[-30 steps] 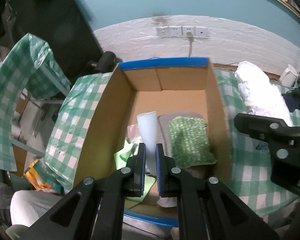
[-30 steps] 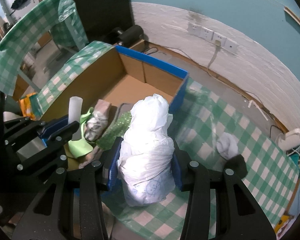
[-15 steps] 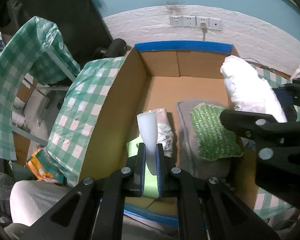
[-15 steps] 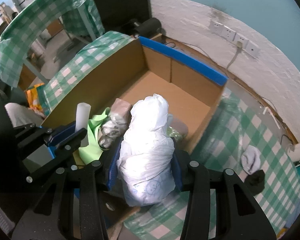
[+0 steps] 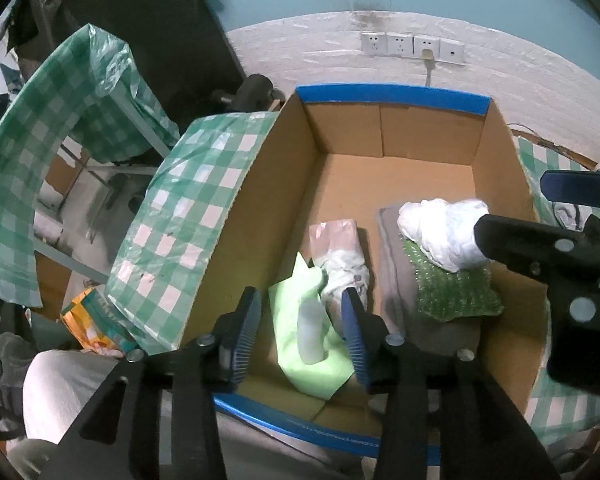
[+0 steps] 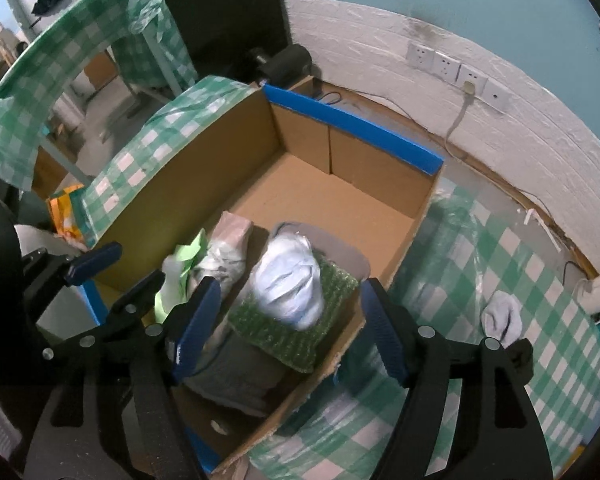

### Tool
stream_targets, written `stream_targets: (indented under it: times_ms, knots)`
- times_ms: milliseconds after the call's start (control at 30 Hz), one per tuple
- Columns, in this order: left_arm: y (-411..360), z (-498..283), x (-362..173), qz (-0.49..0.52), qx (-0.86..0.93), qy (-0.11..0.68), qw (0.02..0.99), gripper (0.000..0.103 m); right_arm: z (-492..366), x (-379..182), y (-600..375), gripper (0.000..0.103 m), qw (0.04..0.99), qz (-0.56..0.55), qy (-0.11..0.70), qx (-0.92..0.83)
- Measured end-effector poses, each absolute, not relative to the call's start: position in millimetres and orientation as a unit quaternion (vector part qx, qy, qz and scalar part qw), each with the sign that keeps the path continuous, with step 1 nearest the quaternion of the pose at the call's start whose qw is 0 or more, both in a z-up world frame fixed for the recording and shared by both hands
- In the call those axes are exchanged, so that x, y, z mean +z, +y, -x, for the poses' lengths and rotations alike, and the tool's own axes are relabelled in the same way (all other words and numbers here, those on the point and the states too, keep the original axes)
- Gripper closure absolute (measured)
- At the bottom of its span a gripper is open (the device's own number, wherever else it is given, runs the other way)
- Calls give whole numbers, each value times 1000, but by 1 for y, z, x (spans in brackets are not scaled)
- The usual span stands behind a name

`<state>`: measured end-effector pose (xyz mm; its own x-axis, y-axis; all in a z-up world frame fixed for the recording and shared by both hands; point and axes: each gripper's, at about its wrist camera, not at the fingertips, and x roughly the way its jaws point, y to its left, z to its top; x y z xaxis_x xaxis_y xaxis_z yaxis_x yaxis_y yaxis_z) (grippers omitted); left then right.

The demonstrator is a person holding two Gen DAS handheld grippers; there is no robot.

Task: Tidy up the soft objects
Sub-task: 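Open both tools to release the bag and foam tube into the box, then grasp the black sock with the right tool while the left tool grasps the grey sock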

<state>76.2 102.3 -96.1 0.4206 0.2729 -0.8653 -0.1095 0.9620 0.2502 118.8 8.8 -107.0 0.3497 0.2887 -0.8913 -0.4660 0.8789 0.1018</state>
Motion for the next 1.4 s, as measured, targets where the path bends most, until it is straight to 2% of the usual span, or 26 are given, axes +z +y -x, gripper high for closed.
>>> stream_targets:
  times_ms: [67, 467, 1400]
  knots:
    - [100, -76, -93, -79, 112, 523, 841, 46, -119, -105, 3, 29, 821, 86, 519, 224]
    - [80, -76, -75, -82, 96, 495, 859, 31, -109, -91, -42, 28, 836, 76, 511, 186]
    - [-14, -65, -58, -132, 27, 474, 870, 27, -83, -77, -166, 27, 860, 14, 500, 103]
